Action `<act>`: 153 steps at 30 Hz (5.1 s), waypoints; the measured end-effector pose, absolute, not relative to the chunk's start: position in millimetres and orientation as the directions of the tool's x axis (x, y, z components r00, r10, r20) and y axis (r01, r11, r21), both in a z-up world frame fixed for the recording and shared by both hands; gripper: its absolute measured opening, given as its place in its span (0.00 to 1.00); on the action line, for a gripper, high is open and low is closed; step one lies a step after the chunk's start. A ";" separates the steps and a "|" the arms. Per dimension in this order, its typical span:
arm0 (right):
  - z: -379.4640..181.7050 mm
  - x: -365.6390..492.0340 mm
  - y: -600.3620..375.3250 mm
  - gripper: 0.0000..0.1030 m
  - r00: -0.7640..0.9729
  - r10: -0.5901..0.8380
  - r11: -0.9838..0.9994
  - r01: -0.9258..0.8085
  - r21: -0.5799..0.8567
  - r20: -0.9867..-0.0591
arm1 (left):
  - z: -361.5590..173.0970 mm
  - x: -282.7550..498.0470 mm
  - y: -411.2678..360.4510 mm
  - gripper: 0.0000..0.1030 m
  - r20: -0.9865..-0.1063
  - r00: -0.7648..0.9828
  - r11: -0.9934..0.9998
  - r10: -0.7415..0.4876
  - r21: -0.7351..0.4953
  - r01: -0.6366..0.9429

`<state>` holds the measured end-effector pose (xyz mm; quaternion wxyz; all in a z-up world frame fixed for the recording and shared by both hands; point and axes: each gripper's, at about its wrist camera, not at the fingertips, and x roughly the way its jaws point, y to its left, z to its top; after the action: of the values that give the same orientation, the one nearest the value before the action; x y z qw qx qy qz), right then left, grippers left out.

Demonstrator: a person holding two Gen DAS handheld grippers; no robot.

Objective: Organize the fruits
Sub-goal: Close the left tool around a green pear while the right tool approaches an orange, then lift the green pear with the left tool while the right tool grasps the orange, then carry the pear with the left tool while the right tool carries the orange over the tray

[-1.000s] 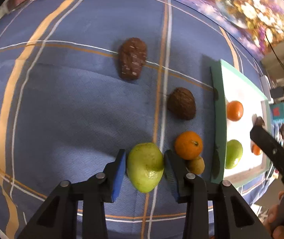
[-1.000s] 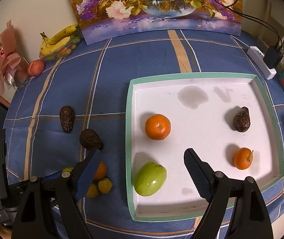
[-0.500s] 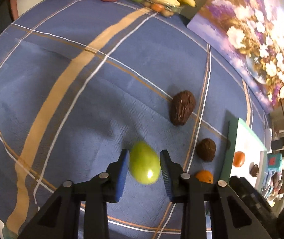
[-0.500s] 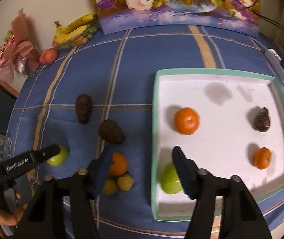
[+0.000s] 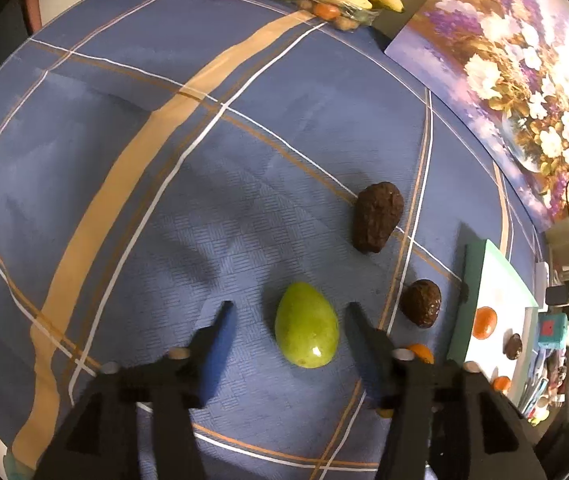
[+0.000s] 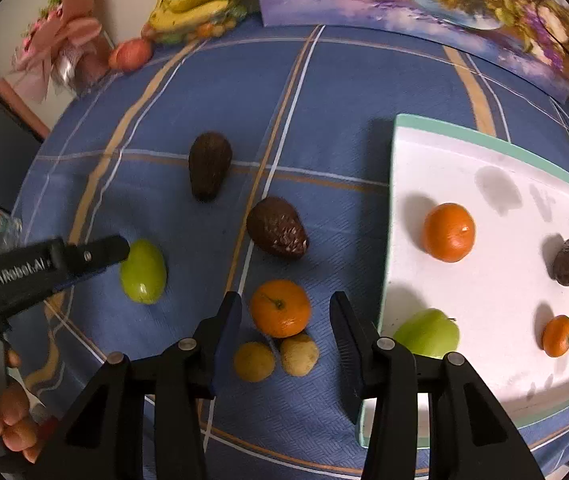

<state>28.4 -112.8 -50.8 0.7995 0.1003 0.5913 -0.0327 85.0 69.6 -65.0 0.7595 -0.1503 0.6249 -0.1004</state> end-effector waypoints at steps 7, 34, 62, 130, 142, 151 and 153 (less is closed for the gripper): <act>-66.0 33.6 -102.8 0.46 0.257 0.043 0.987 0.140 0.081 -0.965 | -69.9 84.1 59.1 0.61 -0.927 0.171 0.941 -0.333 -0.337 0.008; -90.1 44.4 -91.3 0.43 0.225 -0.006 0.991 0.128 0.024 -0.974 | -95.9 92.1 29.2 0.40 -0.972 0.144 0.981 -0.185 -0.174 0.083; -83.2 32.1 -108.0 0.36 0.260 0.037 0.986 0.149 0.078 -0.965 | -91.9 91.7 28.0 0.40 -0.971 0.157 0.981 -0.181 -0.168 0.094; -6.8 -77.6 -292.5 0.35 0.398 -0.159 0.707 0.684 0.177 -0.904 | 1.0 16.1 -84.0 0.39 -0.869 0.315 0.843 -0.382 -0.188 0.505; -16.8 -85.0 -301.9 0.35 0.344 -0.165 0.677 0.721 0.147 -0.924 | -1.2 1.6 -119.7 0.40 -0.847 0.295 0.761 -0.443 -0.181 0.623; -22.5 -83.6 -310.1 0.35 0.356 -0.150 0.672 0.721 0.169 -0.922 | -10.7 2.5 -149.5 0.40 -0.835 0.298 0.708 -0.462 -0.146 0.691; -24.2 -82.5 -312.9 0.35 0.359 -0.144 0.670 0.721 0.176 -0.922 | -17.1 5.4 -155.1 0.40 -0.844 0.290 0.708 -0.452 -0.142 0.692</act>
<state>-82.5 -312.9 -24.2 0.7703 0.2933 0.4917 -0.2808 5.4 -155.1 -17.1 0.7930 0.1261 0.4745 -0.3606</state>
